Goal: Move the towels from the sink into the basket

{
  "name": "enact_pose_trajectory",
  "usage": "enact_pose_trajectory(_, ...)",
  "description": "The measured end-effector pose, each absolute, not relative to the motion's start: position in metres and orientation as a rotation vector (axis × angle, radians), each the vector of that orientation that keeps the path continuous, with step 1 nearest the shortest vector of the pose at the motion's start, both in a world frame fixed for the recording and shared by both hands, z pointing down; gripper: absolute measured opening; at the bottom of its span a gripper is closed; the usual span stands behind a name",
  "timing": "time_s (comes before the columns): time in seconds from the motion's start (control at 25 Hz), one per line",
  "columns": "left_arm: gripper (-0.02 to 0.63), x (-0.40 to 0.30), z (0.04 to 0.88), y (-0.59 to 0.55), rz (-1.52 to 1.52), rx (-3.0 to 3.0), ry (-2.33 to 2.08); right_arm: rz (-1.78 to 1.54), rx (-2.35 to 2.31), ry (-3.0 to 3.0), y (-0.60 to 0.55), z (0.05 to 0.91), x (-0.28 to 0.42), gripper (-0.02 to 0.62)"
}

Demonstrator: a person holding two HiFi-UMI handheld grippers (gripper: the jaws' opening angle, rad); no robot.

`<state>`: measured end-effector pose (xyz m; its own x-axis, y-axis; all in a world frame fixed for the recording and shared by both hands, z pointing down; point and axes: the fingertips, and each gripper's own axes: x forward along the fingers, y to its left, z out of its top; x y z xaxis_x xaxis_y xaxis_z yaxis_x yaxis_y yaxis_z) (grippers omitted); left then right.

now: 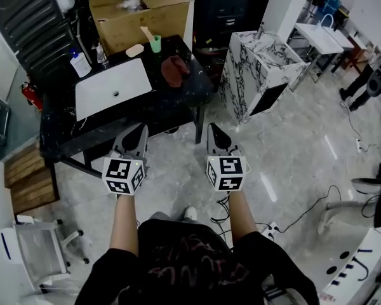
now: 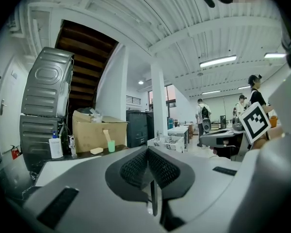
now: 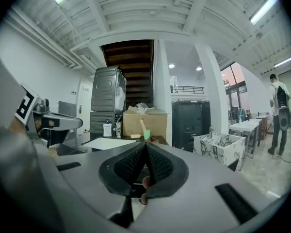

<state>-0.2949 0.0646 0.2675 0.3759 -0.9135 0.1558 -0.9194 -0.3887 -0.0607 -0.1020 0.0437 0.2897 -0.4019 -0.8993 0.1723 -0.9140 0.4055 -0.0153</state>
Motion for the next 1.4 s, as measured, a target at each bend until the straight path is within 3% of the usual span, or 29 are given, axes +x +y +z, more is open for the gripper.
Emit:
enact_pose_trajectory(0.56, 0.015, -0.295, 0.277, -0.003, 0.270, 2.583, -1.710, 0.174, 1.671, -2.508, -0.024, 0.299, -0.093, 0.015)
enact_pose_trajectory(1.4, 0.015, -0.360, 0.294, -0.191, 0.244, 2.654, -1.515, 0.086, 1.774, -2.408, -0.201, 0.287, -0.177, 0.015)
